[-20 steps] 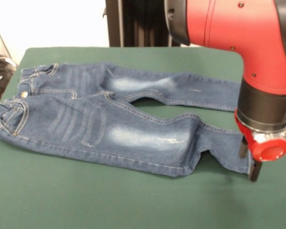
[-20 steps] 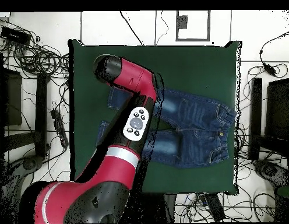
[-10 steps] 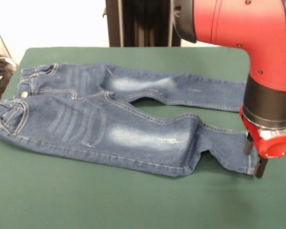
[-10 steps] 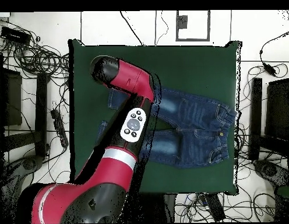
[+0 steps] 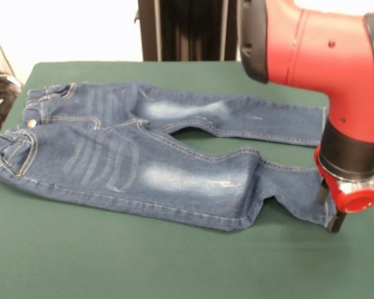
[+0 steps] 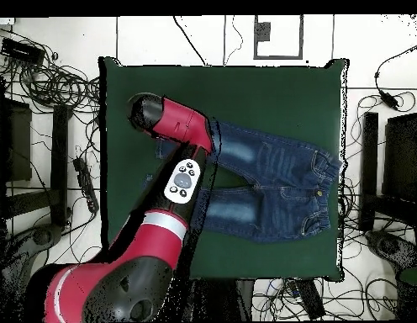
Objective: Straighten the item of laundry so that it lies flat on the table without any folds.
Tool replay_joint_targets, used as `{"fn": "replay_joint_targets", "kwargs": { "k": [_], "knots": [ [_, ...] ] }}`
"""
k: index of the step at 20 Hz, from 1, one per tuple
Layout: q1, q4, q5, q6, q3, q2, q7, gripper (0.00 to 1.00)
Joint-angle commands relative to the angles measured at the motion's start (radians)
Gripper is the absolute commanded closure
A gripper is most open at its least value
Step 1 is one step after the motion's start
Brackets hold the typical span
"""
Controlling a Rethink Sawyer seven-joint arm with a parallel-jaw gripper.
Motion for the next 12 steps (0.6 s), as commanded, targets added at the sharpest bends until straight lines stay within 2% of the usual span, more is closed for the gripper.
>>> {"fn": "replay_joint_targets", "kwargs": {
  "k": [1,9,10,11,12],
  "knots": [
    [0.05,0.175,-0.004,-0.003,0.123,0.057,0.253,0.0],
    [0.046,0.188,0.003,-0.096,0.172,0.087,0.196,0.0],
    [0.042,0.193,-0.005,-0.114,0.18,0.083,0.162,0.0],
    [0.042,0.198,-0.009,-0.135,0.186,0.08,0.147,1.0],
    [0.043,0.199,-0.009,-0.132,0.185,0.078,0.15,1.0]
  ]
}}
